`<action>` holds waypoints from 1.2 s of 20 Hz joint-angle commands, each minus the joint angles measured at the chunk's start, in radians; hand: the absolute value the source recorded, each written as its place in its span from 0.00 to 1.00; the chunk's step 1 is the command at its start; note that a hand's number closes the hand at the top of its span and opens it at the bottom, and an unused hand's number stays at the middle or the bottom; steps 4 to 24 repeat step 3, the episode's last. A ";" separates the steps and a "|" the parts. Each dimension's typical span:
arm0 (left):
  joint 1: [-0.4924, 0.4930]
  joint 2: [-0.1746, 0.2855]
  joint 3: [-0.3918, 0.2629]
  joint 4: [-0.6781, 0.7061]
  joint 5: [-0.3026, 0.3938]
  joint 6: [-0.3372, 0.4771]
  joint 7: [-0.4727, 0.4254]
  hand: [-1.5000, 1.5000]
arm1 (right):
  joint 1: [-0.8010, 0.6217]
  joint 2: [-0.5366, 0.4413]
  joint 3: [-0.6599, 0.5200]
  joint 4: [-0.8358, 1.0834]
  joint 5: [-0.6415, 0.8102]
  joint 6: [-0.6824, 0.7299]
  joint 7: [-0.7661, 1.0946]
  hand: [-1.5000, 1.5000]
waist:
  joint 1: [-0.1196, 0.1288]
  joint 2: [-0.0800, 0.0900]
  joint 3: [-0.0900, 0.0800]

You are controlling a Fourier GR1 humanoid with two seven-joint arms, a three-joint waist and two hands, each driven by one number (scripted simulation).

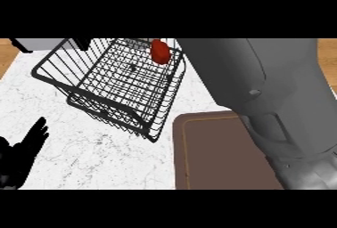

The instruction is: Pick the bell pepper from the tray and place it in the tiered basket

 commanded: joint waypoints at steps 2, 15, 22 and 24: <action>0.010 -0.011 0.004 0.011 -0.005 0.018 0.007 0.50 | 0.056 0.037 -0.023 -0.178 -0.003 -0.148 0.203 0.00 | -0.021 -0.007 -0.003; 0.028 -0.020 0.001 0.030 -0.005 0.011 -0.013 0.50 | 0.059 0.037 -0.033 -0.215 -0.018 -0.133 0.197 0.00 | -0.024 -0.009 -0.004; 0.028 -0.020 0.001 0.030 -0.005 0.011 -0.013 0.50 | 0.059 0.037 -0.033 -0.215 -0.018 -0.133 0.197 0.00 | -0.024 -0.009 -0.004; 0.028 -0.020 0.001 0.030 -0.005 0.011 -0.013 0.50 | 0.059 0.037 -0.033 -0.215 -0.018 -0.133 0.197 0.00 | -0.024 -0.009 -0.004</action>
